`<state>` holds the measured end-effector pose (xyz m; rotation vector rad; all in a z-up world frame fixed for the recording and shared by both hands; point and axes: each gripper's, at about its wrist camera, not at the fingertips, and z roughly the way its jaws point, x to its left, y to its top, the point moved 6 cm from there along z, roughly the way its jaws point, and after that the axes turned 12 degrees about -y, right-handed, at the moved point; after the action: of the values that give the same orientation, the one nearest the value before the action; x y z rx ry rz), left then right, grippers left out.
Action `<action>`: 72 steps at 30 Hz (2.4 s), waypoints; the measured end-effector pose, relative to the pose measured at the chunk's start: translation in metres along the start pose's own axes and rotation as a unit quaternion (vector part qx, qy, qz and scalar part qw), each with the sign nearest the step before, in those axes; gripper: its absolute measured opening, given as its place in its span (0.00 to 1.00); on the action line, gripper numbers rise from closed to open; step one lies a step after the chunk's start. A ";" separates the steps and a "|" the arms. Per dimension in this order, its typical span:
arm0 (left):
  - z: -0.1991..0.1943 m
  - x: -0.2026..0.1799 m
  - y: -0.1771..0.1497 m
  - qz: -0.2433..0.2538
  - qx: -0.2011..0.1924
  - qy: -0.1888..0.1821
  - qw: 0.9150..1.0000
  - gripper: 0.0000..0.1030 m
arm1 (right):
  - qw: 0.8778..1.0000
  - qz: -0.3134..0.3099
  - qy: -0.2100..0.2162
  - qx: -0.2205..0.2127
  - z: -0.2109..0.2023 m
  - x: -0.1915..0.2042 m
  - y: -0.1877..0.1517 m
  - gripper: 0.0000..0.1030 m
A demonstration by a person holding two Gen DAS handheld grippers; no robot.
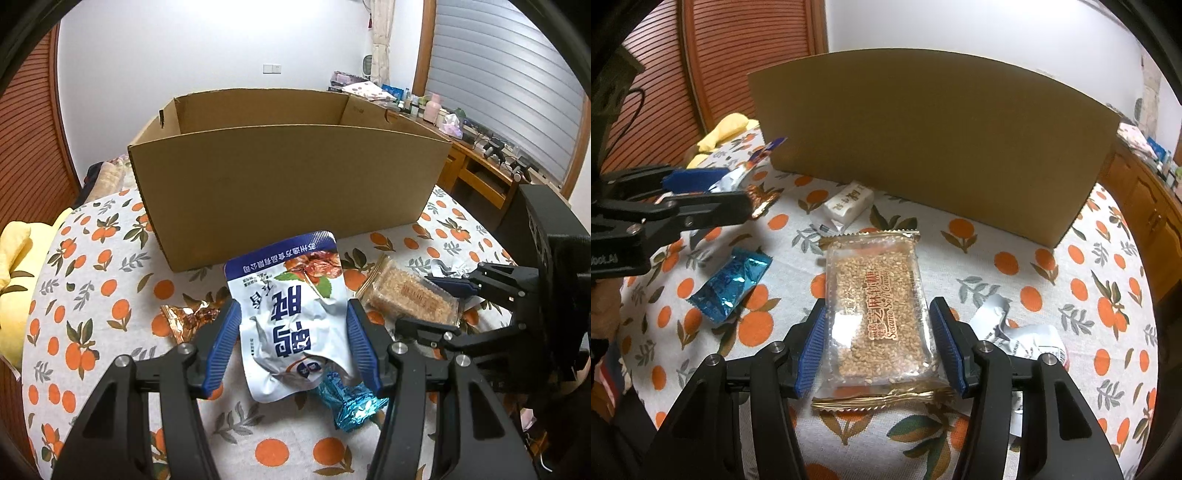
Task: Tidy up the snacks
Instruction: 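Lift both held snacks and carry them over the cardboard box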
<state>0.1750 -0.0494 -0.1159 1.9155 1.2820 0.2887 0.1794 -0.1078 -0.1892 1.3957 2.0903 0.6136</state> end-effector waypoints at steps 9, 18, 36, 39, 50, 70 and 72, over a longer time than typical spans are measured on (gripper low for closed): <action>-0.003 -0.003 -0.001 0.002 -0.003 -0.002 1.000 0.56 | 1.000 0.006 -0.001 -0.014 -0.006 -0.004 0.006 0.49; -0.009 -0.008 0.002 0.009 -0.010 -0.005 1.000 0.56 | 0.999 0.011 0.004 -0.038 -0.026 -0.010 0.013 0.48; -0.007 -0.008 0.002 0.011 -0.006 -0.005 1.000 0.56 | 1.000 -0.003 0.026 0.017 0.000 -0.004 0.006 0.52; -0.006 -0.009 0.001 0.012 -0.007 -0.006 1.000 0.56 | 0.999 -0.010 0.024 0.021 0.006 -0.003 0.011 0.52; -0.015 -0.012 0.007 0.020 -0.018 -0.007 1.000 0.56 | 0.999 -0.026 0.021 -0.007 -0.011 0.000 0.026 0.43; -0.052 -0.012 0.081 0.071 -0.067 0.011 0.995 0.56 | 0.994 -0.024 -0.020 -0.108 -0.080 -0.040 0.101 0.43; -0.053 -0.011 0.087 0.074 -0.069 0.013 0.995 0.56 | 0.993 -0.026 -0.022 -0.114 -0.083 -0.040 0.110 0.43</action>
<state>0.1983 -0.0477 -0.0163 1.8964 1.1077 0.4673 0.2118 -0.1114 -0.0497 1.2113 1.9476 0.7657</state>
